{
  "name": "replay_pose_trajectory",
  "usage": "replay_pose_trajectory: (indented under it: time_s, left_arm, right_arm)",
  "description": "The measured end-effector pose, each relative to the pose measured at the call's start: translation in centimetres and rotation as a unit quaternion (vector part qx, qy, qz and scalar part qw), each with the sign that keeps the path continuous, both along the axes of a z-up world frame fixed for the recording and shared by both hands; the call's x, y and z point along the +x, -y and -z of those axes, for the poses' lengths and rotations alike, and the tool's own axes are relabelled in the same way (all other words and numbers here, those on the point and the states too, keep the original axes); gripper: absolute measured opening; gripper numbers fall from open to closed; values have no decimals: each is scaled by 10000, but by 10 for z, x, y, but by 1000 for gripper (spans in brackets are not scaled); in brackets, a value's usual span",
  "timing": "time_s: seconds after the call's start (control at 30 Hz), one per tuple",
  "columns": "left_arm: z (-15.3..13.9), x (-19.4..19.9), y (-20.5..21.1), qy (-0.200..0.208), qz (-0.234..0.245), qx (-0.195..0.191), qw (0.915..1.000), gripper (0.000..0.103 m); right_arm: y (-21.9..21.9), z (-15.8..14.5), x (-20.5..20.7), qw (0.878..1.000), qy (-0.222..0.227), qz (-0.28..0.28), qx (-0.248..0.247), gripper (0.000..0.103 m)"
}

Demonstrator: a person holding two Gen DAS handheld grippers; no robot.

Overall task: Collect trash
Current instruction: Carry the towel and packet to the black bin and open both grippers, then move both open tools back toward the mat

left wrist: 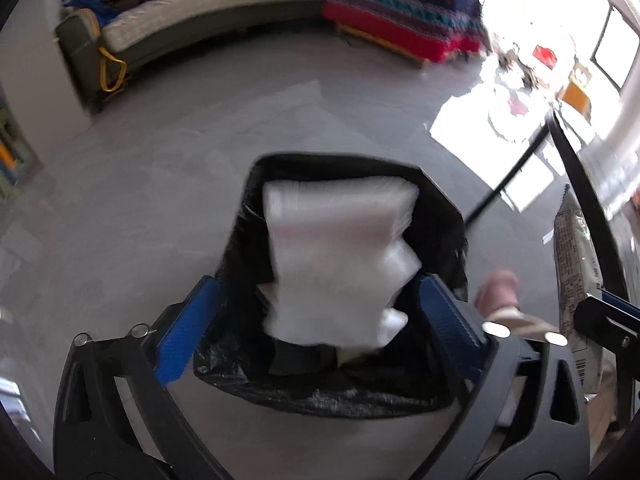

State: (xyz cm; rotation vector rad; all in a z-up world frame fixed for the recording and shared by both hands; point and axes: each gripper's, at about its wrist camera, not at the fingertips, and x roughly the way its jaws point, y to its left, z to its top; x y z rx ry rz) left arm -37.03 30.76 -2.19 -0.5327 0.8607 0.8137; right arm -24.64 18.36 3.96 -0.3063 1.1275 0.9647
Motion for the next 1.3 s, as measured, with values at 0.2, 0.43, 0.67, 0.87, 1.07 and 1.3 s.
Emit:
replay_pose_trajectory:
  time_s: [0.2,0.43,0.67,0.87,1.07,1.3]
  left_arm:
    - [3,4,-7,-161,-281,-68,9995,97]
    - [0,7,-4,-171,-196,-181,9995,97]
    - [-10,33,13,-224,246,-50,9994,97]
    - [-27,64,32,-38,614,35,9981,97]
    - [-52,110,57,147,1065,139,9941,97]
    - [-73,171,95,226,1708,253,9847,97]
  right_arm:
    - [1,-10,0,9991,345,125,198,61]
    - [19,-6,16,9988,123,334,326,61]
    - [48,-10,33,9967,48,653,478,61]
    - [79,-23,55,9933,254,984,559,61]
    - [110,-33,87,9880,347,1375,618,61]
    - [155,-38,136,9783,372,1946,609,61]
